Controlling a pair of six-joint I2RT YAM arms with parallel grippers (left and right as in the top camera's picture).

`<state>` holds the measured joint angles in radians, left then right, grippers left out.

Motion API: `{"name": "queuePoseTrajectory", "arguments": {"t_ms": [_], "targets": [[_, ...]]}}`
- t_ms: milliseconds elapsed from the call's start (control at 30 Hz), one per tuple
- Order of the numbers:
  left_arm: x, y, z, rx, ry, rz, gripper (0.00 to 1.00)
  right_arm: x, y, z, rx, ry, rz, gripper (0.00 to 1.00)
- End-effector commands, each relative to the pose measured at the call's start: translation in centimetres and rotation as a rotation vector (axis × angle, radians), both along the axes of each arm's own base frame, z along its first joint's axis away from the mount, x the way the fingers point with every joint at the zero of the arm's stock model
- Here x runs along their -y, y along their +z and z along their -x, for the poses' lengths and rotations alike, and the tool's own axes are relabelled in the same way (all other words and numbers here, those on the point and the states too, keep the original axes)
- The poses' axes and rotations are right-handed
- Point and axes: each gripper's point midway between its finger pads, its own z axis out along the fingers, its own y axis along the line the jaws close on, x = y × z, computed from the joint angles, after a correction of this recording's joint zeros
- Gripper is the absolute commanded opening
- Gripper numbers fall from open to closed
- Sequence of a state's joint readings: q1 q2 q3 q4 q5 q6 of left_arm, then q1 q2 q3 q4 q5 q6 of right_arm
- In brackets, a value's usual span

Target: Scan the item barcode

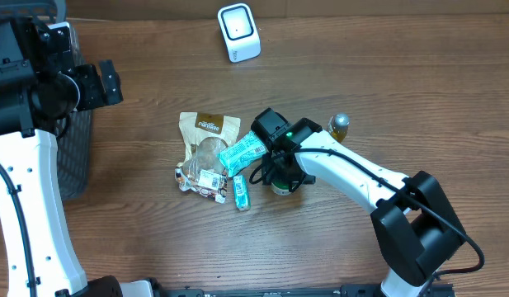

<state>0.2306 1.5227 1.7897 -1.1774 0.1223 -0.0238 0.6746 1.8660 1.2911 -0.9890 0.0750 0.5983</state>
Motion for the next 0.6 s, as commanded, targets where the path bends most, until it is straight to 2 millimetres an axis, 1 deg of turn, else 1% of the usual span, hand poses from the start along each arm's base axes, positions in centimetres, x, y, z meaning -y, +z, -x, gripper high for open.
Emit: {"name": "queuePoseTrajectory", "arguments": {"t_ms": [0,33,133,167,200,233,267,300,333,367,467,500,567], "targets": [[0.0,0.37,-0.18,0.011,0.004,0.0,1.0,0.67,1.01,-1.7,0.085,-0.003,0.051,0.68],[0.0,0.37,-0.18,0.011,0.004,0.0,0.99,0.88,1.05,-1.88,0.095,0.007,0.065,0.67],[0.0,0.39,-0.18,0.012,0.004,0.0,1.0,0.72,1.09,-2.16,0.102,0.138,0.077,0.68],[0.0,0.37,-0.18,0.011,0.004,0.0,0.99,0.67,1.1,-2.22,0.103,0.181,0.081,0.69],[0.0,0.38,-0.18,0.011,0.004,0.0,1.0,0.63,1.11,-2.28,0.104,0.23,0.086,0.72],[0.0,0.37,-0.18,0.011,0.004,0.0,1.0,0.59,1.12,-2.34,0.106,0.264,0.09,0.72],[0.0,0.37,-0.18,0.011,0.004,0.0,0.99,0.5,1.14,-2.47,0.11,0.31,0.094,0.77],[0.0,0.37,-0.18,0.011,0.004,0.0,0.99,0.49,1.16,-2.57,0.115,0.312,0.096,0.85],[0.0,0.37,-0.18,0.011,0.004,0.0,0.99,0.44,1.17,-2.64,0.117,0.31,0.092,0.95],[0.0,0.37,-0.18,0.011,0.004,0.0,1.0,0.43,1.18,-2.7,0.12,0.29,0.088,1.0],[0.0,0.37,-0.18,0.011,0.004,0.0,1.0,0.52,1.16,-2.62,0.119,0.181,0.075,1.0],[0.0,0.37,-0.18,0.011,0.004,0.0,0.99,0.72,1.12,-2.34,0.111,0.083,0.068,1.0],[0.0,0.37,-0.18,0.011,0.004,0.0,1.0,0.88,1.03,-1.8,0.088,0.028,0.064,1.0]]}}
